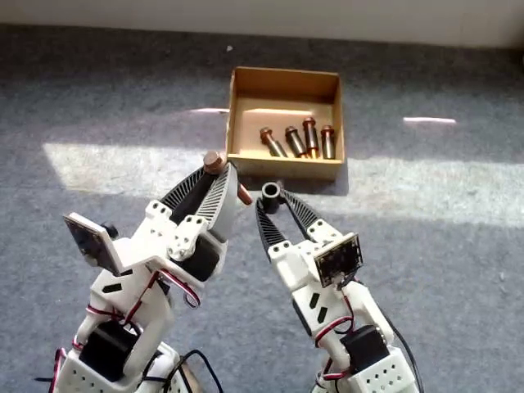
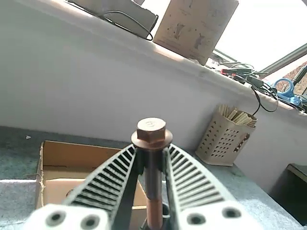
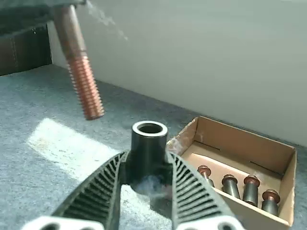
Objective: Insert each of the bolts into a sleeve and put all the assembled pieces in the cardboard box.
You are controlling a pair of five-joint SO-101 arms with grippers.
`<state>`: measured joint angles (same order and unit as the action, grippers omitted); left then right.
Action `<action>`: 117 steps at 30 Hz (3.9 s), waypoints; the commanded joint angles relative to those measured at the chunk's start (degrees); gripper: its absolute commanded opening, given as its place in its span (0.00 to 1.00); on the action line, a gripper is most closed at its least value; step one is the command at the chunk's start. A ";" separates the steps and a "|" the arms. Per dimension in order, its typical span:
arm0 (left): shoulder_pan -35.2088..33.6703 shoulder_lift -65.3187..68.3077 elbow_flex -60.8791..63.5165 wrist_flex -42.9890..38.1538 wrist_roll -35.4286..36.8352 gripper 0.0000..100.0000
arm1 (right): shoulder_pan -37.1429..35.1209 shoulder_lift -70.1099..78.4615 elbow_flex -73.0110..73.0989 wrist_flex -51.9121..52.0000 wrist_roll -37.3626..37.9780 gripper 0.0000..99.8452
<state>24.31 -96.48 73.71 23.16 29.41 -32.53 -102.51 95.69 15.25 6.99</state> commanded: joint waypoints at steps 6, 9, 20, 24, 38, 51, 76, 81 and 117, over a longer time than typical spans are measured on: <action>4.09 -0.22 3.03 -8.00 0.62 0.00 | -1.27 -0.31 8.22 -1.89 3.25 0.01; 3.03 -0.22 4.44 -12.13 0.62 0.00 | -2.15 -0.31 8.22 -0.92 8.79 0.01; 3.21 -0.22 7.16 -13.27 -6.15 0.00 | -4.00 -0.66 8.22 1.01 11.52 0.01; 2.95 -0.31 8.57 -13.36 -11.16 0.00 | -1.89 -0.75 8.22 0.92 11.52 0.01; 3.47 -0.22 10.86 -13.19 -13.98 0.00 | -1.63 -0.75 8.22 0.92 11.34 0.01; 8.13 -0.22 13.23 -12.31 -21.45 0.00 | 0.84 -0.75 8.22 -0.66 11.16 0.01; 8.13 -0.13 13.32 -10.11 -21.63 0.00 | 3.74 -0.75 8.22 -2.68 5.89 0.01; 8.13 -0.13 13.32 -10.11 -21.63 0.00 | 1.71 -0.75 8.22 -0.22 6.07 0.01; 8.04 -0.22 15.43 -9.76 -27.69 0.09 | 1.36 -0.75 8.22 -0.31 15.30 0.01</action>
<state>31.96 -96.57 89.36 13.05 2.86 -31.56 -102.42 95.78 15.60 22.02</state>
